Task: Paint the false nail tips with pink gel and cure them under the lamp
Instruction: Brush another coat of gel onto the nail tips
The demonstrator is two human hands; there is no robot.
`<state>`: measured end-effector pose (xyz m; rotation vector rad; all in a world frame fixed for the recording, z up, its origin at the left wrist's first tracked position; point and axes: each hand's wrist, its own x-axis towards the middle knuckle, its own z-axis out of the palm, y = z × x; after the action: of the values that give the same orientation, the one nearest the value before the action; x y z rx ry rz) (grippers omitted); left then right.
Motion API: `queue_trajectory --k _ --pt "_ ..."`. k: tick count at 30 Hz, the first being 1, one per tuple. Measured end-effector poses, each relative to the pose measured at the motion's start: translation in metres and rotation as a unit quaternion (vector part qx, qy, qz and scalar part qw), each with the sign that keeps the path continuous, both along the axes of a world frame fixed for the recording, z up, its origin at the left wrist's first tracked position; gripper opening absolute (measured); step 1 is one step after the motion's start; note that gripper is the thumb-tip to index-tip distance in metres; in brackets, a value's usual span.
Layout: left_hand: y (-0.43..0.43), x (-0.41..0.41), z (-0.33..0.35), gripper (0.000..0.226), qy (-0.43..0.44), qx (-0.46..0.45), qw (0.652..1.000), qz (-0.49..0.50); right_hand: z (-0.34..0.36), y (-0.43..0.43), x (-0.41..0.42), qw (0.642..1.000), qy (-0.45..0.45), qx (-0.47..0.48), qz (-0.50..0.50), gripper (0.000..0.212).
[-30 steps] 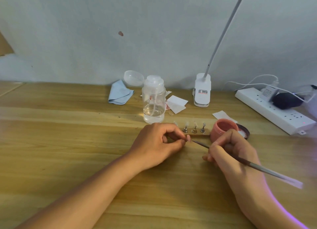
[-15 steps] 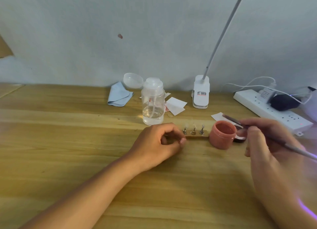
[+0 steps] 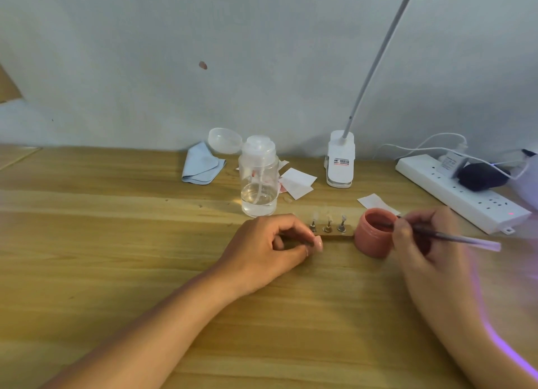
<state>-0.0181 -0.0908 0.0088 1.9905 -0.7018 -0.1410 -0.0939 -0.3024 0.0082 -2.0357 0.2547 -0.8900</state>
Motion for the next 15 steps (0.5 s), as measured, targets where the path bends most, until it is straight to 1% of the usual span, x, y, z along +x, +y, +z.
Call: queue_trajectory --k 3,6,7,8,9,11,15 --pt "0.000 0.001 -0.001 0.019 0.003 -0.007 1.000 0.002 0.005 0.004 -0.004 0.999 -0.045 0.017 0.005 0.012" --pt "-0.001 0.001 -0.001 0.020 0.001 -0.009 1.000 0.009 0.015 0.017 -0.011 0.986 -0.127 0.091 0.055 0.019" --pt "-0.001 0.002 -0.001 0.020 0.000 -0.009 1.000 0.010 0.017 0.024 -0.014 0.979 -0.144 0.119 0.083 0.017" --pt "-0.001 0.002 -0.002 0.021 0.000 -0.010 1.000 0.011 0.018 0.031 -0.015 0.972 -0.149 0.143 0.110 0.010" --pt "0.000 0.002 -0.002 0.021 0.000 -0.011 1.000 0.010 0.017 0.038 -0.017 0.966 -0.143 0.168 0.132 0.005" --pt "0.001 0.002 -0.003 0.022 0.000 -0.012 1.000 0.008 0.012 0.048 -0.020 0.957 -0.109 0.222 0.149 0.006" --pt "0.001 0.002 -0.004 0.020 0.005 -0.016 1.000 0.003 0.006 0.044 -0.019 0.942 -0.032 0.307 0.128 0.014"
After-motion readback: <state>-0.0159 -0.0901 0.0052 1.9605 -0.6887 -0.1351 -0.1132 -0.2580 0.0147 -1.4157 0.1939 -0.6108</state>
